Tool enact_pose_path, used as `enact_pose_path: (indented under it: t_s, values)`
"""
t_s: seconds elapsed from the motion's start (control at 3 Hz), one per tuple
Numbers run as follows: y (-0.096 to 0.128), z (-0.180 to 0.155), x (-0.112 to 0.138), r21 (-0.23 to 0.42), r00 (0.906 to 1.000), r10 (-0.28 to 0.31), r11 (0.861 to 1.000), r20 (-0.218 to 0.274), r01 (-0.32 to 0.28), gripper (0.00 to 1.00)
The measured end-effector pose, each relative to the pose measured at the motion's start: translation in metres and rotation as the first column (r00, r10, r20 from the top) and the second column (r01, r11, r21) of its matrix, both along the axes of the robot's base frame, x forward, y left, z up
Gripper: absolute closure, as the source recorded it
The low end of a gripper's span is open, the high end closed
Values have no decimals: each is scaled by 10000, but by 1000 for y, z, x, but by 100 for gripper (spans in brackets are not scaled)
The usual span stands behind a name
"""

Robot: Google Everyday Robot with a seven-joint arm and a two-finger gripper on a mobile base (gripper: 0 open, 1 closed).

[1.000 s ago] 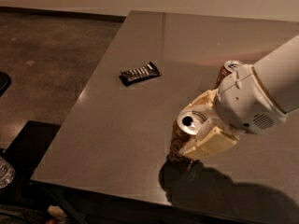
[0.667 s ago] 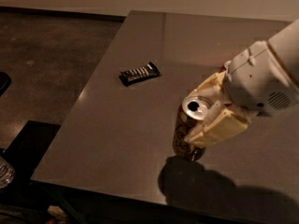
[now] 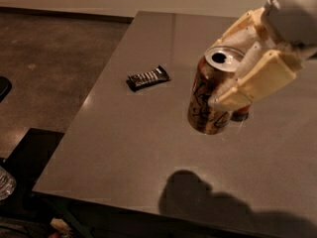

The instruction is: Pick orange can

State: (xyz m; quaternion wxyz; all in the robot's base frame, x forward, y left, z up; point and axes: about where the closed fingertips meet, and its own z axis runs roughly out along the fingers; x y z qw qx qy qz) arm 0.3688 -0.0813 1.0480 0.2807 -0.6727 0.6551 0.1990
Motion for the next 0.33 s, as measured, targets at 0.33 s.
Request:
enact_pose_path:
  t_s: [0.33]
  values:
    - [2, 4, 0, 24, 9998, -49, 10000, 176, 48, 100]
